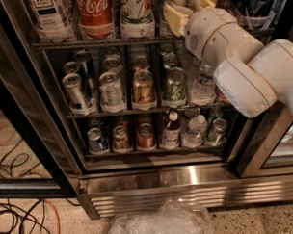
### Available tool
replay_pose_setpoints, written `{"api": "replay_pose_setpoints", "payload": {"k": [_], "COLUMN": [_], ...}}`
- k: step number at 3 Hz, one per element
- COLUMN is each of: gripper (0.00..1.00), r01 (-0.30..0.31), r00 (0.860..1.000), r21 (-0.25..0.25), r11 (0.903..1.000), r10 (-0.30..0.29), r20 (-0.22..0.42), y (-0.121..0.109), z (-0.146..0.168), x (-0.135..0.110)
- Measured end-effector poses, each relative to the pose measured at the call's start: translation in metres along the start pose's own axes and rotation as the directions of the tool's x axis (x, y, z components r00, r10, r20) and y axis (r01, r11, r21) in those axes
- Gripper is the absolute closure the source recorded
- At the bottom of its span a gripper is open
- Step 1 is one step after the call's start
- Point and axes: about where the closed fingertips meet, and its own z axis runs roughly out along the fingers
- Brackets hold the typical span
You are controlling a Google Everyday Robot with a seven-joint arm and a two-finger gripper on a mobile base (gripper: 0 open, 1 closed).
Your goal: Pick redbull can from top shelf of fridge
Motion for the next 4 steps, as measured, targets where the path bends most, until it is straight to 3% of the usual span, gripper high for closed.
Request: {"api": "replay_pose_setpoints", "payload": {"k": [2,4], "gripper": [1.0,1.0], "r01": [0.066,0.101], "r00": [0.992,0.986], "r21": [-0.005,-0.023], "r11": [0.9978,0.9947], "r10": [-0.065,-0.097], "r20": [0.108,0.136], "y": [0.001,0.01], "z": [0.0,-0.007], "x": [-0.019,-0.02]}}
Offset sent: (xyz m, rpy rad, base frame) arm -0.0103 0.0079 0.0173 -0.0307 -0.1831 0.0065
